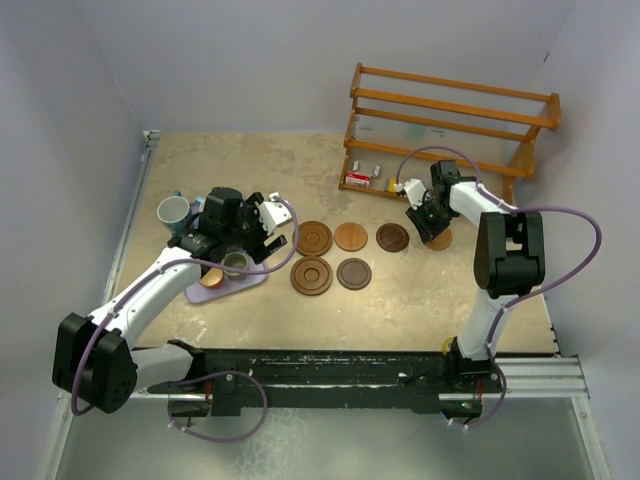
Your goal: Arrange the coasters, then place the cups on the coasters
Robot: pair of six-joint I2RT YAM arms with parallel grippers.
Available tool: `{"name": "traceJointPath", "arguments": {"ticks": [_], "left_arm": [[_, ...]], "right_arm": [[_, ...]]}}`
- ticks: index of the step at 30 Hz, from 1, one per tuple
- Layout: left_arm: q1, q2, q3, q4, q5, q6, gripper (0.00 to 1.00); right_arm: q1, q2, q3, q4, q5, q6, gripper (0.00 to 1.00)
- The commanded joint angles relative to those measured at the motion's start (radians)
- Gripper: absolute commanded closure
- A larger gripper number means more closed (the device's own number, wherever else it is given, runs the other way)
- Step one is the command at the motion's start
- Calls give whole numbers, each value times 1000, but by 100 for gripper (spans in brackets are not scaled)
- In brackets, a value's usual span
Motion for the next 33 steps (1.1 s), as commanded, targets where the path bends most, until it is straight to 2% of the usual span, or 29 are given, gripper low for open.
{"name": "traceJointPath", "arguments": {"ticks": [1,9,19,33], "left_arm": [[9,-9,-6,31,20,9,22],[8,-6,-3,32,15,7,22],[10,-13,-7,28,2,7,22],[19,-8,-53,68,-42,9,22]], "right_arm": [[-2,-21,-54,16,11,-11,72],[1,-95,-141,19,2,-11,77],[23,-150,-229,5,-19,-53,79],[210,-288,-387,-63,-90,-101,80]]}}
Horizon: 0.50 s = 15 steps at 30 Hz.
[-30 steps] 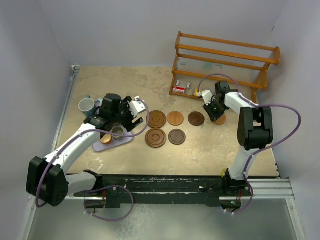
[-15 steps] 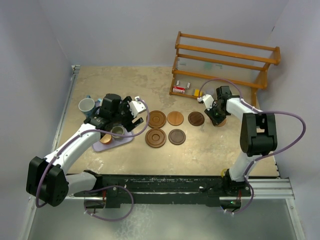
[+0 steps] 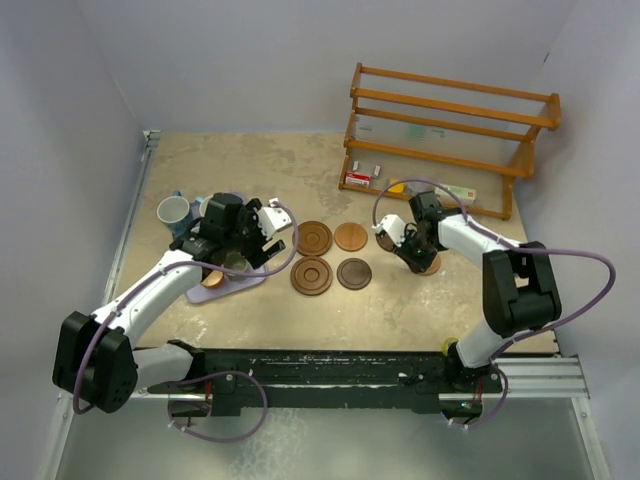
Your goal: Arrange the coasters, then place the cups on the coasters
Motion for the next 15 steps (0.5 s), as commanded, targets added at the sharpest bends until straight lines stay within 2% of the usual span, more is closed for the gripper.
{"name": "traceJointPath", "arguments": {"ticks": [1,11,15], "left_arm": [[19,-5,-7,56,-11,7,22],[59,-2,-20,78,-6,-5,22],[67,-7,-22,81,2,-8,22]], "right_arm": [[63,-29,-62,-109,-103,-9,80],[170,-82,-87,-126,-173,3,77],[166,-165,-83,-134,-189,27,67]]}}
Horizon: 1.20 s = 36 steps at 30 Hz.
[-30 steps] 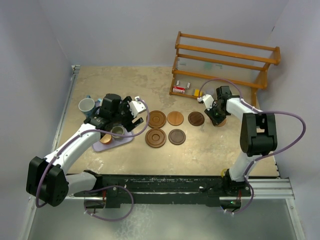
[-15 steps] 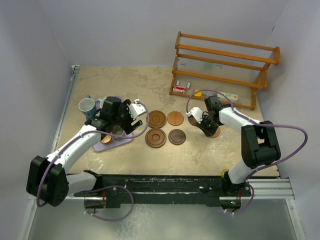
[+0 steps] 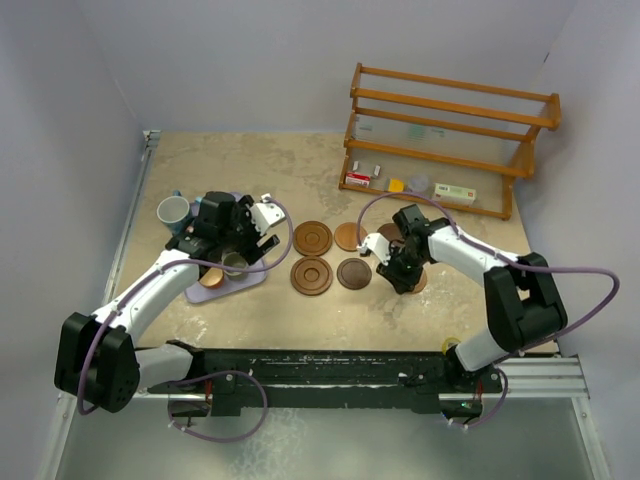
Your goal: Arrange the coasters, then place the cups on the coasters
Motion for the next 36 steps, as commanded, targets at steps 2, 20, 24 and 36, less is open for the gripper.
{"name": "traceJointPath", "arguments": {"ticks": [2,20,24,36], "left_arm": [[13,-11,-4,46,18,-7,22],[22,-27,-4,40,22,-2,22],[22,-26,-2,39,23,-2,22],[25,-23,0,32,25,1,22]], "right_arm": [[-12,-118,-7,-50,-60,27,62],[-245,-135,-100,-33,71,-206,25],[-245,-79,-111,40,110,-210,24],[-192,-18,-88,80,80,-170,25]]}}
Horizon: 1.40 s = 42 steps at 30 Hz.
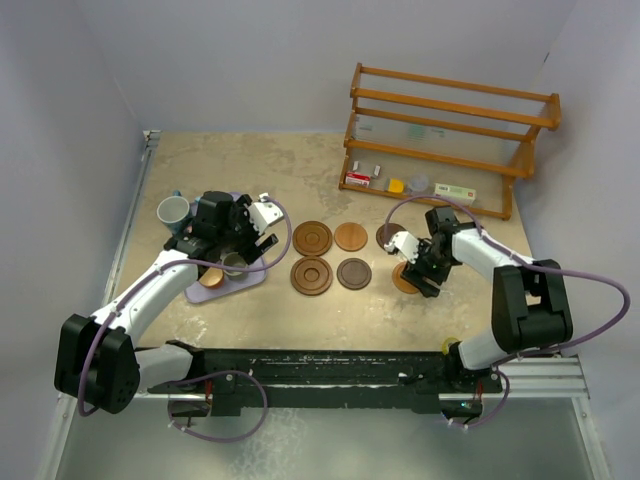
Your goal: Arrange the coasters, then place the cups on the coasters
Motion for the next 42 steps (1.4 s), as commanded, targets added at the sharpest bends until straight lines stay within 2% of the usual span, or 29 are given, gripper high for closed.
{"name": "traceJointPath", "arguments": {"ticks": [1,12,22,34,42], "left_arm": [[10,-18,3,32,21,0,22],[12,-15,2,31,26,-1,22],[14,-30,2,28,27,2,22],[15,-43,21,10,44,5,22],[15,-82,53,-14,1,-33,22]], "right_arm": [[55,26,-6,46,-26,11,26],[127,58,25,76,-10,64,37],[138,113,73,84,-12,90,40],[140,5,86,-26,-63,88,32],[140,-105,176,-132,-118,157,29]]}}
